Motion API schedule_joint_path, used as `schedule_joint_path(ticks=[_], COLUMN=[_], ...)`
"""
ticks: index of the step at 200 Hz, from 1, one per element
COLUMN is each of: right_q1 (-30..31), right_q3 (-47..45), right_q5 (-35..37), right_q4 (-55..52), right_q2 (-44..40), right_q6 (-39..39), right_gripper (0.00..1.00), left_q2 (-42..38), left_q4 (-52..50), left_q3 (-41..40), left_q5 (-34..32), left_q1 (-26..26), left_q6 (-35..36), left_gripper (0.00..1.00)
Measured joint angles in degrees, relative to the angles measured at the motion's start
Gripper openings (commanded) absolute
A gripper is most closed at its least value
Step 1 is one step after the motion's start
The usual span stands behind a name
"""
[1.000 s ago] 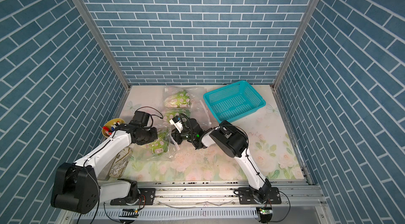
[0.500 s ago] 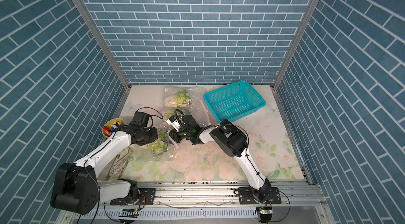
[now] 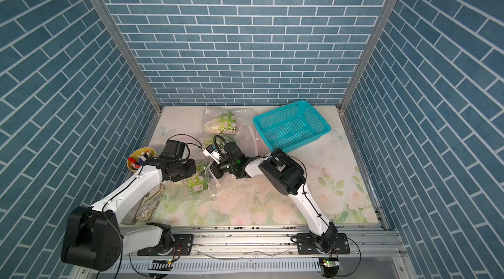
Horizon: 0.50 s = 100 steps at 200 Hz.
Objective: Open the zip-top bag and take out the chinese cabbages
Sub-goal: Pick up the Chinese cabbage from the zipper food storage bag.
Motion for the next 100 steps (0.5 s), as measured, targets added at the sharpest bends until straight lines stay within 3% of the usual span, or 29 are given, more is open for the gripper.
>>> schedule_joint_path(ticks=[13,24,29,100], right_q1=[0.0,0.1,0.1,-0.4], right_q3=[-0.6,-1.9,-2.6,-10.6], right_q5=[0.0,0.4,0.4,5.2], right_q4=[0.6,0.8,0.8,-8.9], right_q2=[-0.2,-1.1,-1.7,-15.5], right_q6=[-0.2,-0.3,-0.3,-5.9], right_gripper=[0.0,0.0,0.0,0.0], left_q2=[-1.3,-2.7,-3.6,-12.8], left_q4=[-0.5,-1.0,-1.4,-10.8], left_q3=[0.0,0.0,0.0,3.3], left_q5=[-0.3,-0.6,-0.9,-3.7], left_q1=[0.0,-0.1,-0.1,-0.2], left_q6=[0.2,0.2,0.2,0.2], left_gripper=[0.58,0.81,0.98,1.0])
